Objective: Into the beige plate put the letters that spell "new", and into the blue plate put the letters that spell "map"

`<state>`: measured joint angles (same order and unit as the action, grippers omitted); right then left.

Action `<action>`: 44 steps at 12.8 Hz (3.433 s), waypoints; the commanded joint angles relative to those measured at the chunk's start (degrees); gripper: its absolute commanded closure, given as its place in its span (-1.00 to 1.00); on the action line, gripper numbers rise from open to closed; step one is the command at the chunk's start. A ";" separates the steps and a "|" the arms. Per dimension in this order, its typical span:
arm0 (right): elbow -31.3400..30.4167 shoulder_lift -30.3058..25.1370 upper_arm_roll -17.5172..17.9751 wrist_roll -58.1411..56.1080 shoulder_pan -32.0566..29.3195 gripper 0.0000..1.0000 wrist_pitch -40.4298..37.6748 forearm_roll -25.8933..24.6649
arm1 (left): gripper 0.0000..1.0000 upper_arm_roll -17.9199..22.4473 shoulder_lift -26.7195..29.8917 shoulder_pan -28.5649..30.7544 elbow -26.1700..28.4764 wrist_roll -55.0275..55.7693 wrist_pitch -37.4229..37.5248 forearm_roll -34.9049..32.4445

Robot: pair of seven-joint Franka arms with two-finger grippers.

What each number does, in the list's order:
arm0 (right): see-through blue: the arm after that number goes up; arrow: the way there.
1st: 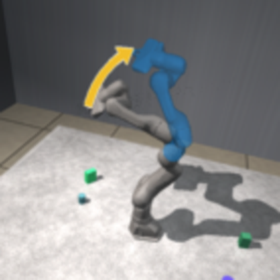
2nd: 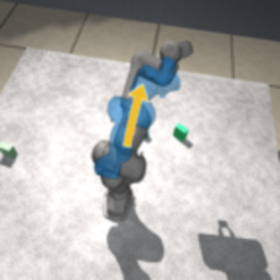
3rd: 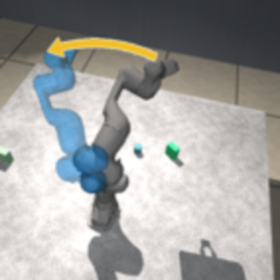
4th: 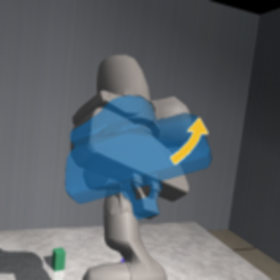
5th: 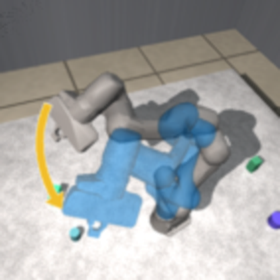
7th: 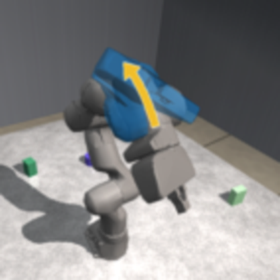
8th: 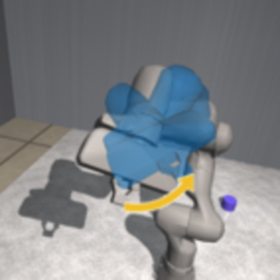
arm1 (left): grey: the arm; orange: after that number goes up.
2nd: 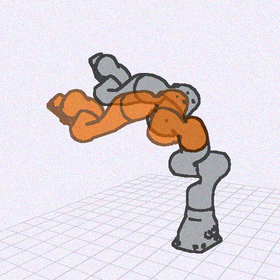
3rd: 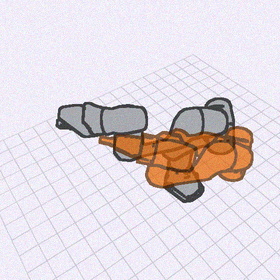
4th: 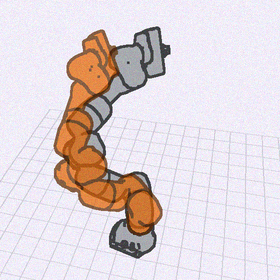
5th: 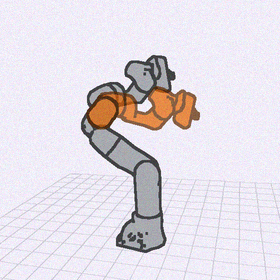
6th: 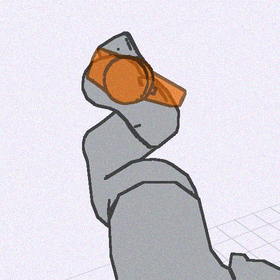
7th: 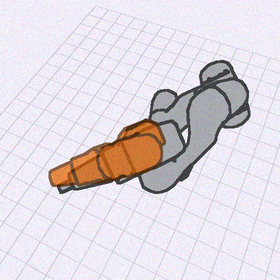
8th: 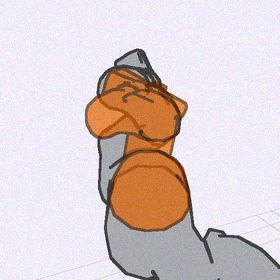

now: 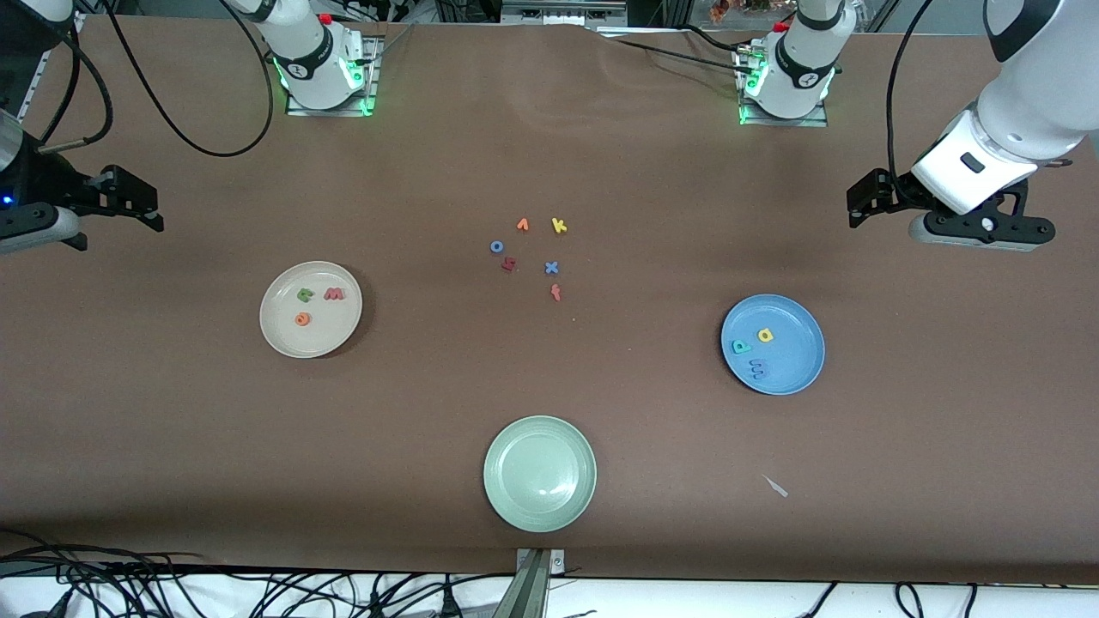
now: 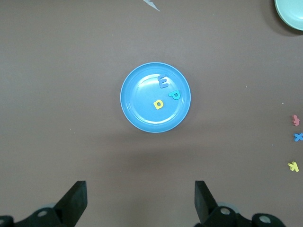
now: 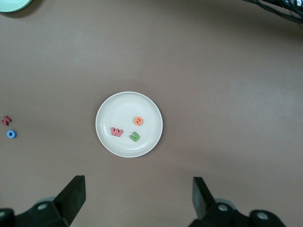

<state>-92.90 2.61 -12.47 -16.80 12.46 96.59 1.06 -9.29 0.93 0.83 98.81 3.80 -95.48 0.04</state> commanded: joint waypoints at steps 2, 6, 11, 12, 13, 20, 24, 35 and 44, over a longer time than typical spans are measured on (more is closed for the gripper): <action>0.71 0.29 0.08 0.01 0.02 -1.00 -0.87 0.88 | -1.00 -0.38 -0.58 0.13 -1.61 -0.55 1.44 -0.13; 1.58 -1.37 -1.93 0.28 -0.16 -1.00 -2.36 0.70 | -1.00 -0.38 -0.58 0.13 -1.61 -0.72 1.35 -0.13; 3.43 -1.21 -5.20 -0.07 -0.16 -1.00 -9.31 0.62 | -1.00 -0.38 -0.58 0.13 -1.61 -0.81 1.35 -0.04; 3.52 -0.94 -5.20 -0.07 -0.24 -1.00 -9.14 0.79 | -1.00 -0.38 -0.58 0.13 -1.61 -0.81 1.44 -0.04; 3.43 -0.77 -5.11 0.01 -0.24 -1.00 -9.05 0.88 | -1.00 -0.38 -0.58 0.13 -1.61 -0.81 1.35 -0.04; 3.43 -0.41 -3.00 0.36 1.07 -1.00 -9.40 0.61 | -1.00 -0.38 -0.58 0.13 -1.61 -0.81 1.44 -0.04; 2.82 0.64 -2.82 0.80 1.07 -1.00 -6.94 0.18 | -1.00 -0.38 -0.58 0.13 -1.61 -0.81 1.44 -0.13; 3.17 0.20 -1.77 3.18 2.04 -1.00 -4.21 -1.50 | -1.00 -0.38 -0.58 0.13 -1.61 -0.81 1.44 -0.13; 0.36 -3.58 1.22 2.30 -2.17 -1.00 -5.09 -1.14 | -1.00 -2.75 -0.67 -0.13 -1.95 -0.20 1.36 -1.52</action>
<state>-90.36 1.27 -12.70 -14.35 12.64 91.73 0.36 -10.29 0.93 0.81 98.77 3.80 -95.39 0.01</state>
